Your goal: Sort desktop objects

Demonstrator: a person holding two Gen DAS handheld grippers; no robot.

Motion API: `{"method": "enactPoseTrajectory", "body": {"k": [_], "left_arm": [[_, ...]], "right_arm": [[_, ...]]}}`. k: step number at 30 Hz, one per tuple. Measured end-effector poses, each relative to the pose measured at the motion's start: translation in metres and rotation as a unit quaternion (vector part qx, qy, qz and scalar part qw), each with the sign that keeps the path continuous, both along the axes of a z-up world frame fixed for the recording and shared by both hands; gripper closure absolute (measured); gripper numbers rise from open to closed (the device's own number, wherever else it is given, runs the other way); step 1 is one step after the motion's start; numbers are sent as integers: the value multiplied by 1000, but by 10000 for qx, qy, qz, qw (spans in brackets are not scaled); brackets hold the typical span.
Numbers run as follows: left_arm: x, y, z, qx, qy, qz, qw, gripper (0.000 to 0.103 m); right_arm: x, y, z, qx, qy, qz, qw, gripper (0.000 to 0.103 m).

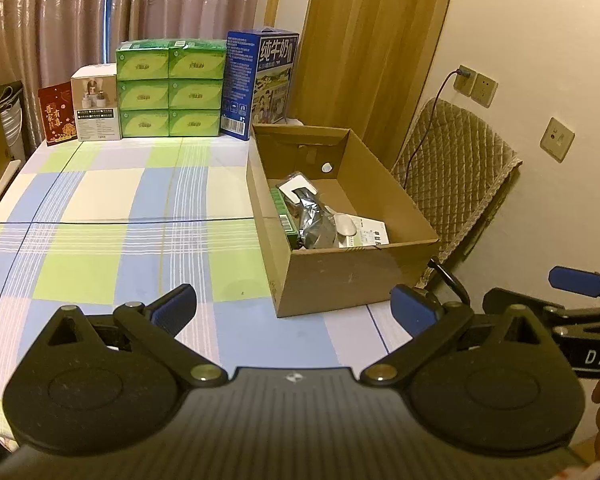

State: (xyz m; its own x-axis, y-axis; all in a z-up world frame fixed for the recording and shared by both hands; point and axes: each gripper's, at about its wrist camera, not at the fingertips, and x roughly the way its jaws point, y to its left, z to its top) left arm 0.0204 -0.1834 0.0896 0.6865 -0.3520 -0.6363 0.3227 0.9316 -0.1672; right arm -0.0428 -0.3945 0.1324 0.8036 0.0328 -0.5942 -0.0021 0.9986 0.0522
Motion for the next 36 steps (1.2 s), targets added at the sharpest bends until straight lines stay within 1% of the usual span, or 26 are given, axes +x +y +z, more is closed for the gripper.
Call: {"method": "enactPoseTrajectory", "body": {"k": [6, 13, 36], "left_arm": [[-4, -1, 4, -53, 7, 32, 10000, 1], [-6, -6, 5, -6, -30, 6, 10000, 1], [-8, -14, -4, 6, 83, -32, 10000, 1]], "right_arm": [[-5, -2, 3, 15, -63, -21, 10000, 2], [-6, -2, 0, 37, -13, -38, 10000, 2], [-5, -7, -9, 81, 78, -82, 9999, 2]]}}
